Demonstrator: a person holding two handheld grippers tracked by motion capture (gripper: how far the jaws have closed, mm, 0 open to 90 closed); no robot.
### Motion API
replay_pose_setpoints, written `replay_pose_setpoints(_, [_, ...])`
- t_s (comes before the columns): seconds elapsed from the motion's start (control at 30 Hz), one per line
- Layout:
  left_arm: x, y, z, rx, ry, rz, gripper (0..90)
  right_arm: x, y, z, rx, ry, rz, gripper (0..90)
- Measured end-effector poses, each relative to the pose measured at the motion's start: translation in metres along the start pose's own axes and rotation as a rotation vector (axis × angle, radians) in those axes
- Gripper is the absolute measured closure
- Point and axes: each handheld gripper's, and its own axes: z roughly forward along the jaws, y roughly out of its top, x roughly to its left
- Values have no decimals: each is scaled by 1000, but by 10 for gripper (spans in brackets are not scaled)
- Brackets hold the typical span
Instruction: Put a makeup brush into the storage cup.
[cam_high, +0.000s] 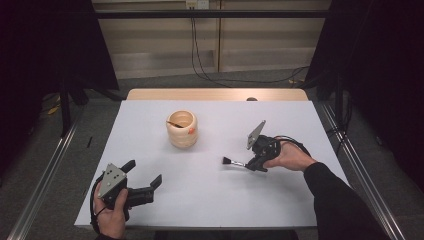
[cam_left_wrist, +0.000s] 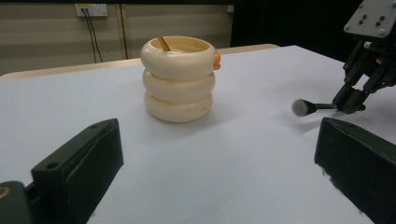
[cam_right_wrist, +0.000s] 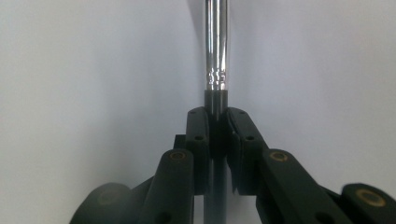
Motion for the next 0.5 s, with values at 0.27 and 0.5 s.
replay_pose_setpoints(0.27, [1, 0, 0, -2, -1, -3, 9, 3, -10, -5, -137, -40, 44, 793])
replay_pose_setpoints(0.5, [0, 1, 1, 4, -7, 3, 10, 5, -21, -11, -257, -25, 120, 793])
